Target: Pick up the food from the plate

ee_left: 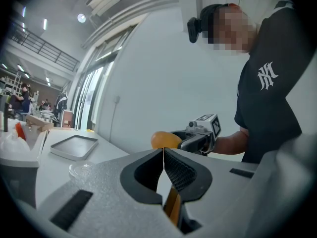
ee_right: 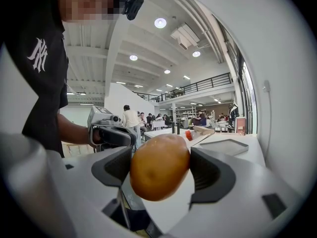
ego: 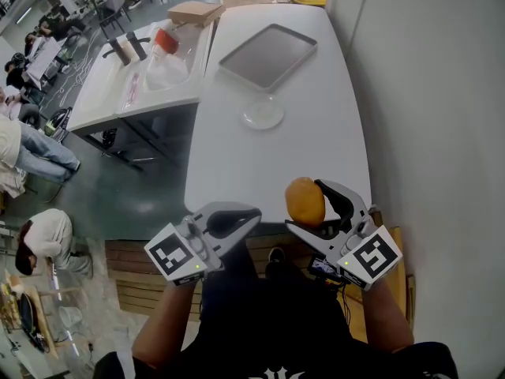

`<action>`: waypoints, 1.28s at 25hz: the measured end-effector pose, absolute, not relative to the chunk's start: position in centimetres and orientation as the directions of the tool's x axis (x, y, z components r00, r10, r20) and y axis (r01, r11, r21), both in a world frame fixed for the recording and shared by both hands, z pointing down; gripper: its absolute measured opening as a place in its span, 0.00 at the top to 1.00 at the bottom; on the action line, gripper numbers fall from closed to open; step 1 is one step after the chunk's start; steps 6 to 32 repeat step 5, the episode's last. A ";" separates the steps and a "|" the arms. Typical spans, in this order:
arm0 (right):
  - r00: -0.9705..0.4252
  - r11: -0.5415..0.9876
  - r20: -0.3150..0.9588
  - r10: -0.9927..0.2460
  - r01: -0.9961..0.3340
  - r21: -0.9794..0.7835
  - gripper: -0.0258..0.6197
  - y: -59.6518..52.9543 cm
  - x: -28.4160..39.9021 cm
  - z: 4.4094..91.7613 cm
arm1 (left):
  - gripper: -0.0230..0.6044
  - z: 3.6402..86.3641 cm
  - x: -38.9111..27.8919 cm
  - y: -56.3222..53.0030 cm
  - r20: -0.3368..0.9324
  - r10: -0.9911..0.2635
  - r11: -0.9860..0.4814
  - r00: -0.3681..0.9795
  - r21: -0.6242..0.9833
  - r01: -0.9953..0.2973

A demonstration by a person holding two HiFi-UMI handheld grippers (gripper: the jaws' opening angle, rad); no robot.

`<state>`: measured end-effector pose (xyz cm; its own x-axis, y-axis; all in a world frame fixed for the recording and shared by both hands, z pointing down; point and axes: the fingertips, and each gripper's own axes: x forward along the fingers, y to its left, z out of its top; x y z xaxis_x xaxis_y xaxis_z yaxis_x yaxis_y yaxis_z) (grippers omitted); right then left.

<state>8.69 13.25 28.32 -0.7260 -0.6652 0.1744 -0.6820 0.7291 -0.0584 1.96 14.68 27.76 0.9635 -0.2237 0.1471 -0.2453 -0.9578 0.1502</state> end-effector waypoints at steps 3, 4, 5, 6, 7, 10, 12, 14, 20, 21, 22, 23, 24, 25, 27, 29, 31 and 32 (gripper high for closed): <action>-0.723 0.727 0.175 -0.668 -0.684 -0.056 0.39 13.0 8.6 28.3 | 0.95 27.8 2.0 14.5 0.153 -0.223 -0.956 0.963 0.160 -0.247; -0.721 0.725 0.177 -0.670 -0.687 -0.055 0.39 12.8 8.6 28.3 | 0.95 27.9 2.0 14.5 0.152 -0.224 -0.956 0.963 0.160 -0.247; -0.717 0.722 0.179 -0.673 -0.690 -0.053 0.39 12.7 8.5 28.3 | 0.95 27.9 2.0 14.5 0.152 -0.224 -0.956 0.963 0.160 -0.247; -0.717 0.722 0.179 -0.673 -0.690 -0.053 0.39 12.7 8.5 28.3 | 0.95 27.9 2.0 14.5 0.152 -0.224 -0.956 0.963 0.160 -0.247; -0.717 0.722 0.179 -0.673 -0.690 -0.053 0.39 12.7 8.5 28.3 | 0.95 27.9 2.0 14.5 0.152 -0.224 -0.956 0.963 0.160 -0.247; -0.717 0.722 0.179 -0.673 -0.690 -0.053 0.39 12.7 8.5 28.3 | 0.95 27.9 2.0 14.5 0.152 -0.224 -0.956 0.963 0.160 -0.247; -0.717 0.722 0.179 -0.673 -0.690 -0.053 0.39 12.7 8.5 28.3 | 0.95 27.9 2.0 14.5 0.152 -0.224 -0.956 0.963 0.160 -0.247; -0.717 0.722 0.179 -0.673 -0.690 -0.053 0.39 12.7 8.5 28.3 | 0.95 27.9 2.0 14.5 0.152 -0.224 -0.956 0.963 0.160 -0.247; -0.717 0.722 0.179 -0.673 -0.690 -0.053 0.39 12.7 8.5 28.3 | 0.95 27.9 2.0 14.5 0.152 -0.224 -0.956 0.963 0.160 -0.247; -0.717 0.722 0.179 -0.673 -0.690 -0.053 0.39 12.7 8.5 28.3 | 0.95 27.9 2.0 14.5 0.152 -0.224 -0.956 0.963 0.160 -0.247; -0.717 0.722 0.179 -0.673 -0.690 -0.053 0.39 12.7 8.5 28.3 | 0.95 27.9 2.0 14.5 0.152 -0.224 -0.956 0.963 0.160 -0.247; -0.717 0.722 0.179 -0.673 -0.690 -0.053 0.39 12.7 8.5 28.3 | 0.95 27.9 2.0 14.5 0.152 -0.224 -0.956 0.963 0.160 -0.247; -0.717 0.722 0.179 -0.673 -0.690 -0.053 0.39 12.7 8.5 28.3 | 0.95 27.9 2.0 14.5 0.152 -0.224 -0.956 0.963 0.160 -0.247; -0.717 0.722 0.179 -0.673 -0.690 -0.053 0.39 12.7 8.5 28.3 | 0.95 27.9 2.0 14.5 0.152 -0.224 -0.956 0.963 0.160 -0.247; -0.717 0.722 0.179 -0.673 -0.690 -0.053 0.39 12.7 8.5 28.3 | 0.95 27.9 2.0 14.5 0.152 -0.224 -0.956 0.963 0.160 -0.247; -0.717 0.722 0.179 -0.673 -0.690 -0.053 0.39 12.7 8.5 28.3 | 0.95 27.9 2.0 14.5 0.152 -0.224 -0.956 0.963 0.160 -0.247; -0.717 0.722 0.179 -0.673 -0.690 -0.053 0.39 12.7 8.5 28.3 | 0.95 27.9 2.0 14.5 0.152 -0.224 -0.956 0.963 0.160 -0.247; -0.717 0.722 0.179 -0.673 -0.690 -0.053 0.39 12.7 8.5 28.3 | 0.95 27.9 2.0 14.5 0.152 -0.224 -0.956 0.963 0.160 -0.247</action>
